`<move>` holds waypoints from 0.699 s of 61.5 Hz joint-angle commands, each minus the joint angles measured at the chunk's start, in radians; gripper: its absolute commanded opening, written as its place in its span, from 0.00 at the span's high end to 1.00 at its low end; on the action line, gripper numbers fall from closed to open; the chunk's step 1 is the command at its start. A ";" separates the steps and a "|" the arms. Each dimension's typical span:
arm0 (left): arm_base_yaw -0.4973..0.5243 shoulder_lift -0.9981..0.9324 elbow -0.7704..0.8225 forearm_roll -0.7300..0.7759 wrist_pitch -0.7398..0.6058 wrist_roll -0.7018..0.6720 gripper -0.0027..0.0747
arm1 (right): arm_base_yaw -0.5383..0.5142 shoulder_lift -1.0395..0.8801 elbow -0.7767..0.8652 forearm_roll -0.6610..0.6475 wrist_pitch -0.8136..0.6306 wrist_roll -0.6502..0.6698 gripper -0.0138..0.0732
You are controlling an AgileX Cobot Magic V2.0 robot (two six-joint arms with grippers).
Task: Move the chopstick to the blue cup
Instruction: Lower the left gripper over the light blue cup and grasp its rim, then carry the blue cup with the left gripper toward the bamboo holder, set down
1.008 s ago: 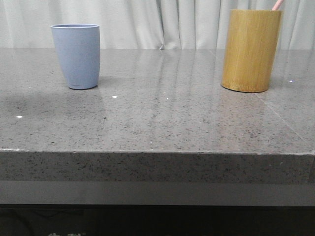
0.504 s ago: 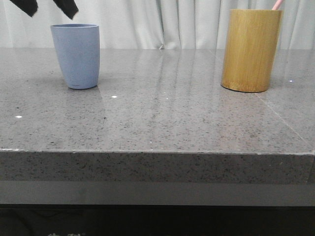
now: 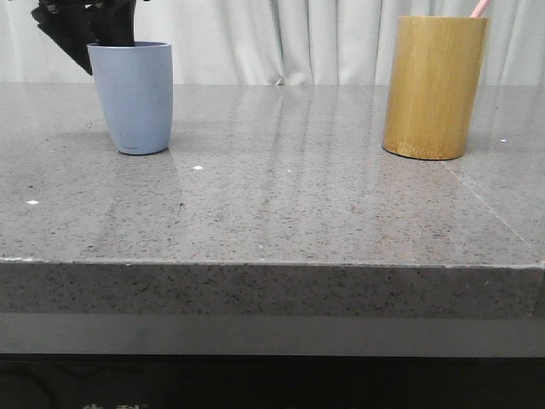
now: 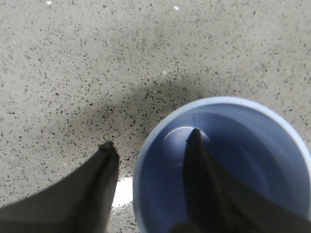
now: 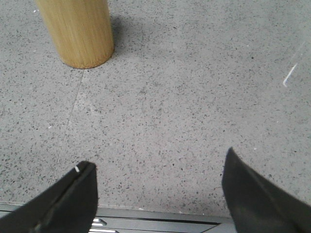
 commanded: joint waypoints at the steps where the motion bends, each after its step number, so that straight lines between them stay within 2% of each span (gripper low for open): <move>1: -0.006 -0.050 -0.034 -0.008 -0.028 -0.005 0.75 | -0.001 0.008 -0.034 0.001 -0.059 -0.010 0.21; 14: -0.008 -0.050 -0.034 -0.008 -0.032 -0.005 0.99 | -0.001 0.008 -0.034 0.001 -0.060 -0.010 0.21; 22: -0.025 -0.050 -0.053 -0.010 -0.023 -0.005 0.99 | -0.001 0.008 -0.034 0.001 -0.060 -0.010 0.21; 43: -0.157 -0.040 -0.159 -0.010 -0.005 -0.004 0.99 | -0.001 0.008 -0.034 0.001 -0.060 -0.010 0.21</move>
